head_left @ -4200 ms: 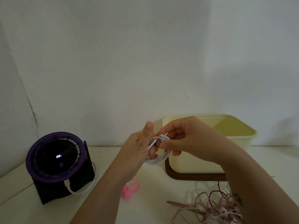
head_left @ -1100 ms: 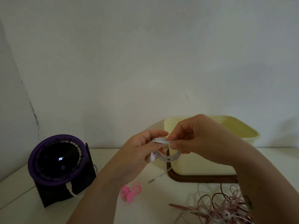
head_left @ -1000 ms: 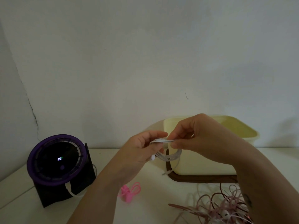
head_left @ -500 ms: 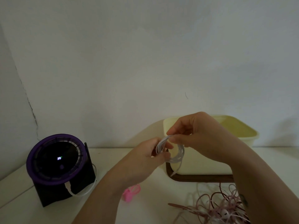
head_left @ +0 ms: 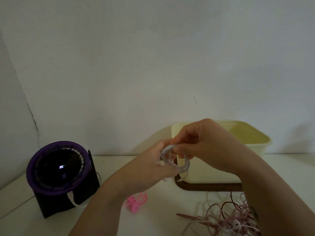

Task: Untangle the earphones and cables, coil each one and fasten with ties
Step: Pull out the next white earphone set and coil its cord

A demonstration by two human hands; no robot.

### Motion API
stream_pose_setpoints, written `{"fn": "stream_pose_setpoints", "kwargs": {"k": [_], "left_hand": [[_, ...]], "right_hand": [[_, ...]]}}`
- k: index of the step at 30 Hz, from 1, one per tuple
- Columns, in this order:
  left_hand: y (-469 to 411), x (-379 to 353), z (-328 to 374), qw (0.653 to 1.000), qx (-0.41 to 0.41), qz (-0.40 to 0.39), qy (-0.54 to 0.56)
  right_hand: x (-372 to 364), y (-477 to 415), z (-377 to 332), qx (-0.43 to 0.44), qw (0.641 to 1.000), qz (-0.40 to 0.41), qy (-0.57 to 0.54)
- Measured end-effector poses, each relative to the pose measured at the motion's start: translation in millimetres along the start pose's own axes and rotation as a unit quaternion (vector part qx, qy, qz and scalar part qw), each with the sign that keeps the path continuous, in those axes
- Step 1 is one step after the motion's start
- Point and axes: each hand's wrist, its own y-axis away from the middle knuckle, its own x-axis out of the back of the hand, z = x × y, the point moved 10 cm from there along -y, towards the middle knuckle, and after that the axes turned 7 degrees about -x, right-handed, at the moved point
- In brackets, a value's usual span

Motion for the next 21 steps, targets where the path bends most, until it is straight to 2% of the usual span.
{"fn": "stream_pose_setpoints", "kwargs": {"k": [4,10,13,16,21], "left_hand": [[0.5,3.4,15.5,0.998,-0.031,0.031,-0.051],[-1.2,-22.7,3.9,0.998,0.004,-0.048,0.051],[4.3,-31.0,-0.2,0.992,0.024,-0.1,0.068],[9.8,-31.1,-3.3,0.99,0.045,-0.127,0.042],[9.3,-24.1,0.4,0.991,0.037,-0.108,-0.072]], "right_hand": [[-6.4,2.3,-6.1,0.006,1.0,-0.015,0.0],[-8.2,3.6,-5.6,0.003,0.999,-0.038,-0.013],[-9.1,3.4,-3.0,0.001,0.998,-0.066,-0.012],[-13.2,2.6,0.2,-0.003,0.996,-0.091,-0.013],[-15.8,-3.0,13.2,-0.03,0.994,-0.094,-0.047]]}}
